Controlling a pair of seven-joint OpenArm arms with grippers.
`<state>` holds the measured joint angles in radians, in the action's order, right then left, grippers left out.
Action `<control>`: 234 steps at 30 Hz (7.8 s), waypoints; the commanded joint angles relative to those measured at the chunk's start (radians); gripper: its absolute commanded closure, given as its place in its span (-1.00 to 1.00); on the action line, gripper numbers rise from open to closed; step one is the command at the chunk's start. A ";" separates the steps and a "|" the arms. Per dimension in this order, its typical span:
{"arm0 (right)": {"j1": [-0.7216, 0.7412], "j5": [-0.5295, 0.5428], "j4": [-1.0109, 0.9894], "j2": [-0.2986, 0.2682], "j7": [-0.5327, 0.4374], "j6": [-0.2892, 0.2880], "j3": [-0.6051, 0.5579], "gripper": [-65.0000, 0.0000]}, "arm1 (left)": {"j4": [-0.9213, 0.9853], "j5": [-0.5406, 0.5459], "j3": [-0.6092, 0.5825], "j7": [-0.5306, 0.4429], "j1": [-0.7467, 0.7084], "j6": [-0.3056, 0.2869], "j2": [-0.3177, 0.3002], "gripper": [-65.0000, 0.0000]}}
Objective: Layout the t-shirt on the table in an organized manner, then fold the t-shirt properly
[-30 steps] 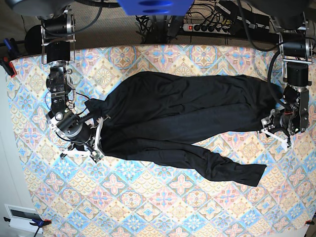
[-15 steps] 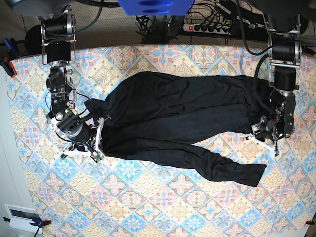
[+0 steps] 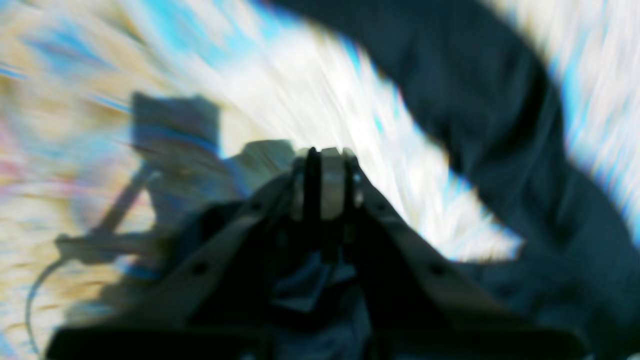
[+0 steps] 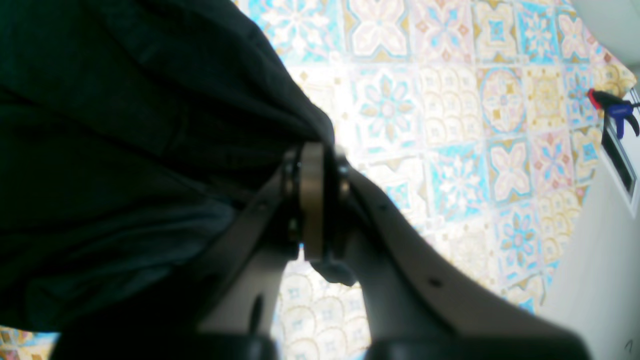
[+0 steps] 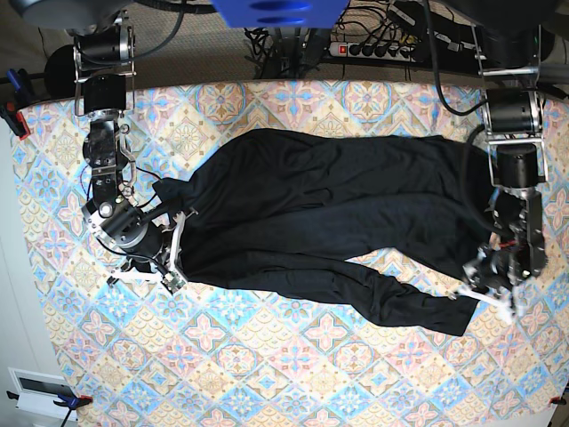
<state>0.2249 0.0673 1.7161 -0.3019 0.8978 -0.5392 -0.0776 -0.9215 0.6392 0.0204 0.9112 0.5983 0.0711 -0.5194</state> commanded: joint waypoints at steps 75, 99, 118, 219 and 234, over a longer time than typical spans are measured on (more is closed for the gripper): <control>-0.141 0.002 0.143 -0.007 -0.021 0.004 0.048 0.58 | -0.110 0.014 0.192 -0.108 -0.173 0.095 0.083 -0.01; -0.140 0.001 0.137 -0.007 -0.021 0.004 0.046 0.58 | 0.054 0.023 0.128 -0.171 -0.088 0.095 0.130 0.11; -0.135 -0.001 0.100 -0.007 -0.022 0.004 0.049 0.58 | -0.023 0.026 0.214 0.003 -0.048 0.095 0.124 0.11; -0.137 -0.001 0.081 -0.006 -0.022 0.004 0.049 0.58 | 0.072 0.026 0.123 -0.198 -0.088 0.092 0.120 1.00; -0.246 0.002 0.183 0.034 0.005 0.004 0.039 0.58 | -0.347 0.026 0.312 -0.017 -0.323 0.091 0.115 1.00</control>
<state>-0.0372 0.0586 1.8790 -0.2607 0.9226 -0.5381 -0.0448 -1.2476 0.6548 0.3305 0.9001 0.2569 0.1688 -0.3931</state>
